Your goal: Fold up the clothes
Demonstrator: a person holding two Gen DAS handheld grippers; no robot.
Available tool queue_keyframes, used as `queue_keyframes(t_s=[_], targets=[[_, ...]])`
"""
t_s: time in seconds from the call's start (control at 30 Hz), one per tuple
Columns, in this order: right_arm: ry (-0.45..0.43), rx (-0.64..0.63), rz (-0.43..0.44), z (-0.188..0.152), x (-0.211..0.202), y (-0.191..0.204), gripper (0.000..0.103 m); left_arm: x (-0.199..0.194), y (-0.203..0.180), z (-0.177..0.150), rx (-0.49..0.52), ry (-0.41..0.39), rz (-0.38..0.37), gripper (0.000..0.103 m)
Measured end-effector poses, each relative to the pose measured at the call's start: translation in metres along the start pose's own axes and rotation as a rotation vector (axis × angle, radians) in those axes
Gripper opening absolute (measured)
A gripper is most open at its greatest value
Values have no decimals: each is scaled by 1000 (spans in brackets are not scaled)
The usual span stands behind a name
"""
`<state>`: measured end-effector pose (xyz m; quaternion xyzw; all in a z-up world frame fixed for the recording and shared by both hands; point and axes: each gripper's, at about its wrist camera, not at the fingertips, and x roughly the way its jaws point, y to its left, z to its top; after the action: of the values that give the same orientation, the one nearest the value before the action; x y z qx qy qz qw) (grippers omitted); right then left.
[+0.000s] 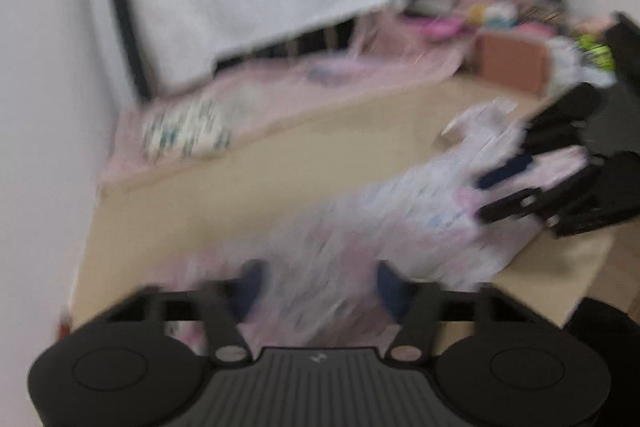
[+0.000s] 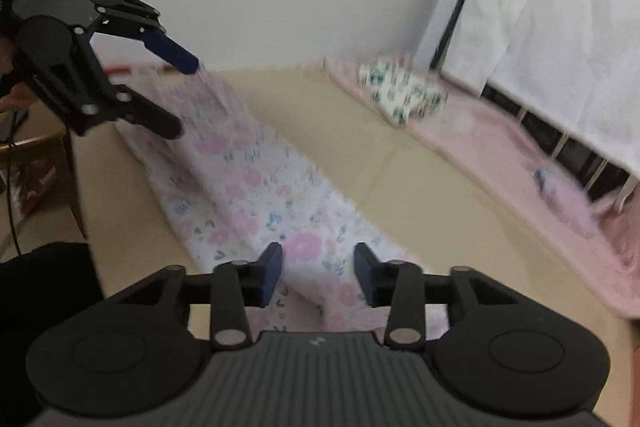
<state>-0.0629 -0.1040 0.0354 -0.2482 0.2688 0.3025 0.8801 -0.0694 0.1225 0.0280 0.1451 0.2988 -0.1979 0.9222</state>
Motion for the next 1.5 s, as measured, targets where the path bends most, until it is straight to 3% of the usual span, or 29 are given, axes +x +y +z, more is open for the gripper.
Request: queue_keyframes(t_s=[0.07,0.13,0.2,0.27,0.3,0.33,0.37,0.43,0.5,0.53,0.67,0.73,0.8,0.93,0.97,1.07,1.1,1.17,1.23,1.27,1.33,1.37,1.43,1.5], targets=[[45,41,-14,-14,7,-1,18,10,6,-16,-47,53,-12,38],[56,105,-13,-27,1,-8,22,3,11,-29,-81,54,-34,41],[33,182,9,-34,-13,-18,32,-10,18,-31,-127,43,-55,44],[-17,251,22,-30,-25,-28,32,-28,31,-17,-213,-37,-103,49],[-47,285,25,-25,-27,-32,32,-33,36,-8,-260,-87,-113,60],[-78,318,25,-17,-26,-35,32,-30,37,5,-300,-121,-103,66],[-110,352,24,-10,-25,-37,32,-17,33,14,-290,-103,-76,69],[-126,379,-22,6,-7,-34,32,11,24,31,-262,-62,-22,68],[-101,386,-88,14,21,-27,32,41,11,35,-207,41,61,49],[-70,408,-86,12,35,-27,32,48,10,30,-205,58,84,46],[-26,541,-94,-16,42,-44,27,54,21,5,-292,33,117,52],[-22,635,-109,-30,34,-59,36,51,17,-4,-274,-8,138,51],[-20,764,-149,-41,16,-72,36,48,14,-9,-269,-26,157,56],[-149,732,-240,-51,-65,-52,44,34,20,0,-312,36,189,60],[-155,717,-282,-57,-88,-48,46,24,18,0,-319,17,181,63],[-107,784,-372,-89,-146,-57,58,3,7,-2,-286,-102,29,64],[-90,811,-387,-101,-158,-61,58,-3,1,1,-290,-128,-19,64],[-56,860,-398,-124,-169,-68,58,-7,-17,11,-297,-177,-103,66],[-6,903,-397,-142,-162,-75,58,4,-44,27,-281,-166,-163,67],[15,914,-382,-146,-153,-77,57,13,-58,33,-257,-147,-188,67],[49,952,-323,-148,-137,-84,38,33,-85,43,-183,-92,-202,67],[65,974,-288,-149,-129,-88,3,40,-94,41,-166,-76,-195,67],[18,1055,-210,-144,-124,-96,2,51,-110,38,-133,-46,-180,67],[-93,1148,-119,-136,-120,-111,2,53,-115,31,-115,-53,-153,67]])
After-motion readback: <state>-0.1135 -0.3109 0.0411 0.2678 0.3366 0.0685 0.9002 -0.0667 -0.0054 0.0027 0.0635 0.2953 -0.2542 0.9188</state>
